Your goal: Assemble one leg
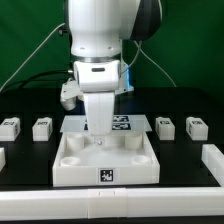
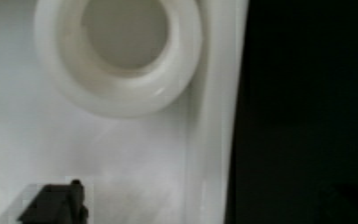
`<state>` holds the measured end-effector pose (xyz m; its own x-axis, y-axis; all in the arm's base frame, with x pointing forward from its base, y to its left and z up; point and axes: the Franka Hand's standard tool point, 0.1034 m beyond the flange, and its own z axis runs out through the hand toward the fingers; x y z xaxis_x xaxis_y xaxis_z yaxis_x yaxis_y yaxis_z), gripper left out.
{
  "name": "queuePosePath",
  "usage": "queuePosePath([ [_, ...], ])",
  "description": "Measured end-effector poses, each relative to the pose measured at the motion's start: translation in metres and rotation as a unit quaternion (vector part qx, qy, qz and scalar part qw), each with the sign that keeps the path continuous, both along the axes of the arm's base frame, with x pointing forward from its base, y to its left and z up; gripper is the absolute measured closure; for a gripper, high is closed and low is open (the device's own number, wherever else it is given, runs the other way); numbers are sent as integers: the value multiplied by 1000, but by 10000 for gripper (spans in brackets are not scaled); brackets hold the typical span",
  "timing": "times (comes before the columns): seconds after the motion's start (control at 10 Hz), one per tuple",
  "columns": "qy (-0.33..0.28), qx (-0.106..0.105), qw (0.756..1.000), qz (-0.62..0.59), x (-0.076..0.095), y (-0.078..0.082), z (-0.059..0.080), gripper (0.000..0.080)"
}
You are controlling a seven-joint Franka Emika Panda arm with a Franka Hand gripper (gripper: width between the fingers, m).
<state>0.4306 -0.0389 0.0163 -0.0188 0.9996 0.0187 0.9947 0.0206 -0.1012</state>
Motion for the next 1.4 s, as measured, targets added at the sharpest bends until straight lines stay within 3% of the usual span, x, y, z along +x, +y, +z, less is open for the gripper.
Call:
queuePosePath([
  [0.5,7,1,1000,-11,-4,-2,-6,171],
  [0.6,7,1,1000,-13,-4,-2,-6,395],
  [0.7,7,1,1000,-13,-4,-2,-6,395],
  [0.9,8,1,1000,-13,-5,-2,-6,686],
  [1.1,3,0,1000,-14,-2,-3,-5,732],
  [1.4,3,0,1000,-14,-2,-3,-5,732],
])
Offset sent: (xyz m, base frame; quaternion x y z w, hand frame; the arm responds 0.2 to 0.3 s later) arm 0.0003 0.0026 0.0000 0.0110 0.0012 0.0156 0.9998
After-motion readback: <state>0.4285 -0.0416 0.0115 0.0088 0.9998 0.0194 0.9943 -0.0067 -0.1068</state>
